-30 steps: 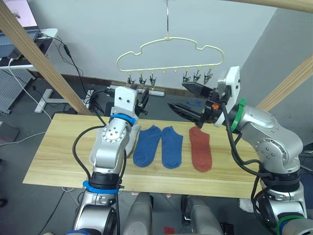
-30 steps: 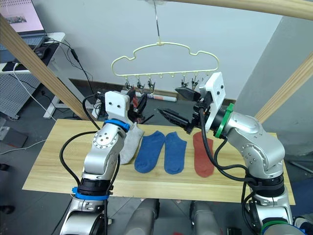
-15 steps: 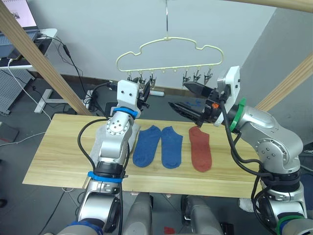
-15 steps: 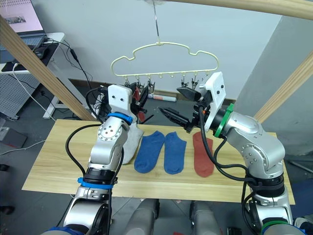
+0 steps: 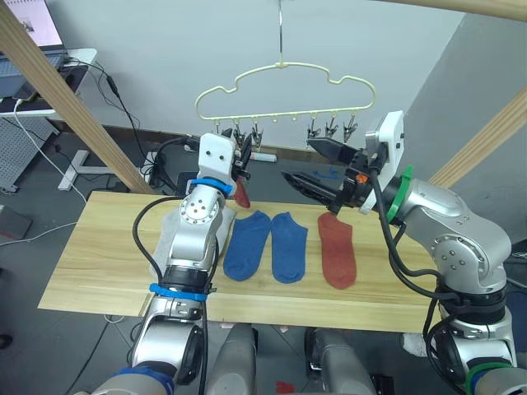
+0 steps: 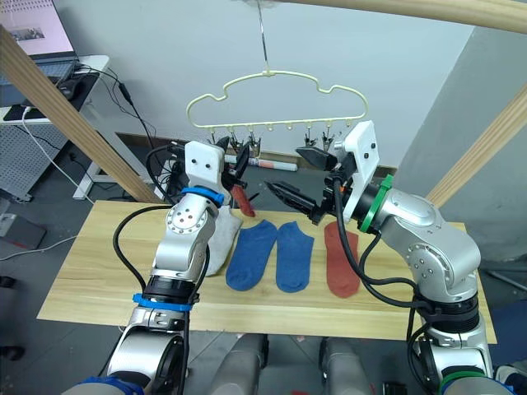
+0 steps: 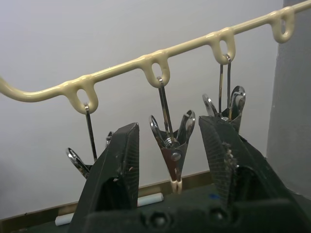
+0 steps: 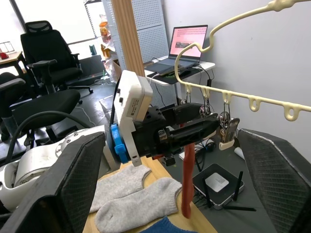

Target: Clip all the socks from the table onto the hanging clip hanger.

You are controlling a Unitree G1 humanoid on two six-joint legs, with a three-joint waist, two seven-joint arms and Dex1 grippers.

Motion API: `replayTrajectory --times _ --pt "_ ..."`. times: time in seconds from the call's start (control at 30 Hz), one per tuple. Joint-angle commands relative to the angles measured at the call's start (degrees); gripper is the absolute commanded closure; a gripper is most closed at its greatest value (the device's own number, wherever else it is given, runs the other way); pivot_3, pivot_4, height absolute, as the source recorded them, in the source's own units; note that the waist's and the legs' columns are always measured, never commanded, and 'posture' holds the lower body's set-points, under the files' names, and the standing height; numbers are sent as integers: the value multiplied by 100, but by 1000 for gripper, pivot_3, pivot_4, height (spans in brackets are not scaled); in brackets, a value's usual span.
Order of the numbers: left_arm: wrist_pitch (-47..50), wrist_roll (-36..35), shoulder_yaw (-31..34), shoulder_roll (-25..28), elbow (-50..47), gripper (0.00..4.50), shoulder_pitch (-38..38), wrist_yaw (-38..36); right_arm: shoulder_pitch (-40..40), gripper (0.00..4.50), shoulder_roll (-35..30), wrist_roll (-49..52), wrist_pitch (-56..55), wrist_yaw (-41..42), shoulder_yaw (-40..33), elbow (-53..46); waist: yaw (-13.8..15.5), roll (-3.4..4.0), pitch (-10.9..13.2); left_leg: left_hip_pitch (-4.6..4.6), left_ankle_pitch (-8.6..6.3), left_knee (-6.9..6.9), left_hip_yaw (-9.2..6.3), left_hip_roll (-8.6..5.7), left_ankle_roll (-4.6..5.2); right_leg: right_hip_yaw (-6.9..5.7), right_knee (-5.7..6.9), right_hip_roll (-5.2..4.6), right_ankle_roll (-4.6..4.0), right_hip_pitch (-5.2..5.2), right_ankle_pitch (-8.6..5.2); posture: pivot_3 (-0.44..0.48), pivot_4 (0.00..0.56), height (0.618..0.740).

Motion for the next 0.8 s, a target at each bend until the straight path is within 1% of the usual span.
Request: replayTrajectory --times 0.03,0.1,0.17,0.2,0.3,0.37,0.47,0.53,0.6,0.67,0.8 --pt "-240 -51 82 13 -43 3533 -149 -71 56 0 -6 154 -19 -19 -83 -255 -13 0 0 1 0 1 0 0 0 0 3 0 0 0 0 166 277 740" --pt "-255 -53 102 24 -16 4061 -166 -89 71 0 -2 180 -5 -34 -87 -262 -29 0 0 2 1 2 0 0 0 0 7 0 0 0 0 166 277 740" --pt "-272 -46 124 34 10 4422 -184 -111 84 0 32 226 18 -80 -106 -273 -57 0 0 2 1 6 0 0 0 0 12 0 0 0 0 166 277 740" --pt "-275 -46 138 44 28 4492 -199 -121 91 0 48 251 34 -109 -117 -275 -68 0 0 3 1 7 -1 0 0 0 13 0 0 1 0 165 287 740" --pt "-263 -56 183 89 30 4498 -216 -158 243 0 45 192 54 -199 -36 -292 -93 -1 0 4 1 8 -1 0 0 0 17 0 0 0 0 165 287 740" --pt "-152 -102 202 123 -35 4498 -182 -210 537 0 -121 -253 73 -343 286 -225 -92 -1 0 4 1 7 -2 0 0 0 17 0 1 0 -1 167 287 740" --pt "230 -231 237 205 -230 4498 -98 -339 1161 0 -407 -1426 -26 -869 1051 220 -90 -2 -1 4 1 6 -2 -2 1 0 18 -1 1 1 -1 167 288 740" --pt "562 -455 317 259 -453 4498 -21 -489 1583 0 -447 -2163 -545 -1066 1501 849 -97 -2 -1 4 1 7 0 -3 0 1 18 -2 1 0 -1 166 289 740" --pt "856 -661 393 311 -692 4498 70 -626 1763 0 -355 -2814 -1090 -1323 1789 1651 -108 -2 0 8 2 7 4 -2 -1 5 23 -2 2 -1 -2 170 289 740" --pt "1047 -737 396 380 -884 4498 166 -738 1710 0 -158 -3176 -1489 -1488 1868 2366 -139 -2 0 13 3 7 6 0 -3 7 24 -1 16 0 -10 181 286 740" --pt "1199 -762 423 448 -1091 4498 318 -754 1413 0 297 -3639 -2252 -1788 1714 3825 -220 -1 1 29 10 6 9 8 -12 15 30 8 27 5 -16 186 291 740"
